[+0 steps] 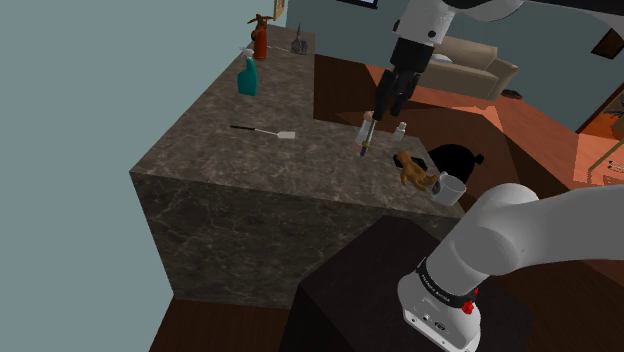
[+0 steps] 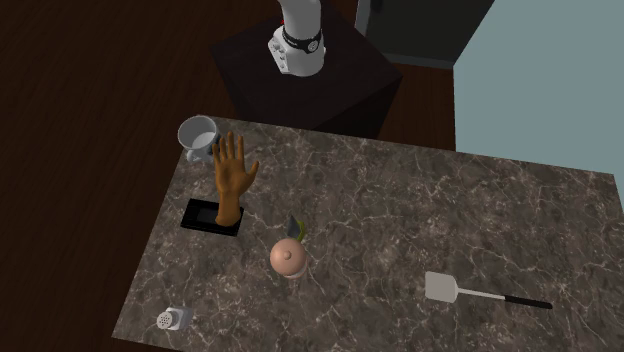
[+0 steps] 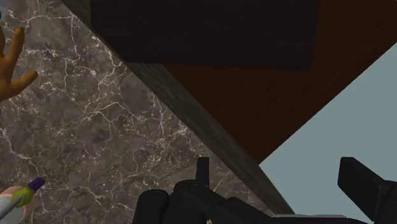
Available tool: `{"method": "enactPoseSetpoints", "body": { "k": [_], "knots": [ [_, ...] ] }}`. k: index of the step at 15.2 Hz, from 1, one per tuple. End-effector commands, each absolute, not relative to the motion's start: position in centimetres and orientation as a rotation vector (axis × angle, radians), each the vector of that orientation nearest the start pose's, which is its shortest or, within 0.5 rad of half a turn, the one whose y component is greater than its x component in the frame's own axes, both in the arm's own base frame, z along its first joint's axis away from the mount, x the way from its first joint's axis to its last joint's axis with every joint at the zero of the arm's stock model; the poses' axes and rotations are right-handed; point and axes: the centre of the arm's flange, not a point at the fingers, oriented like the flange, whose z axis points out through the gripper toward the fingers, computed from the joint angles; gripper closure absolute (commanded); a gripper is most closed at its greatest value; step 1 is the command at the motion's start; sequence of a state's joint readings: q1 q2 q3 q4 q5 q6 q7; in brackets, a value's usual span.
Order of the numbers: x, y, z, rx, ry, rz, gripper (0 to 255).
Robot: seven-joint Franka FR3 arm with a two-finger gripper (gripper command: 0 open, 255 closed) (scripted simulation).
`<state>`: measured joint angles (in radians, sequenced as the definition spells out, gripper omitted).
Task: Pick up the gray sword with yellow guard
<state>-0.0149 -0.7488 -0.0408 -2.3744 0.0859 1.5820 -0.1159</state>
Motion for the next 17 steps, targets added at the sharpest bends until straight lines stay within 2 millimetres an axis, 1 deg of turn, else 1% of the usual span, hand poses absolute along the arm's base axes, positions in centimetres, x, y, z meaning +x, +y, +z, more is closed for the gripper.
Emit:
{"method": "enactPoseSetpoints", "body": {
  "k": [1,9,17],
  "knots": [
    [31.6,-1.2,57.2,-3.023,-0.104,0.053,0],
    [36.2,-10.7,55.7,-3.015,-0.235,0.098,0],
    [41.6,-19.9,54.1,-3.001,-0.366,0.144,0]
  ]
}}
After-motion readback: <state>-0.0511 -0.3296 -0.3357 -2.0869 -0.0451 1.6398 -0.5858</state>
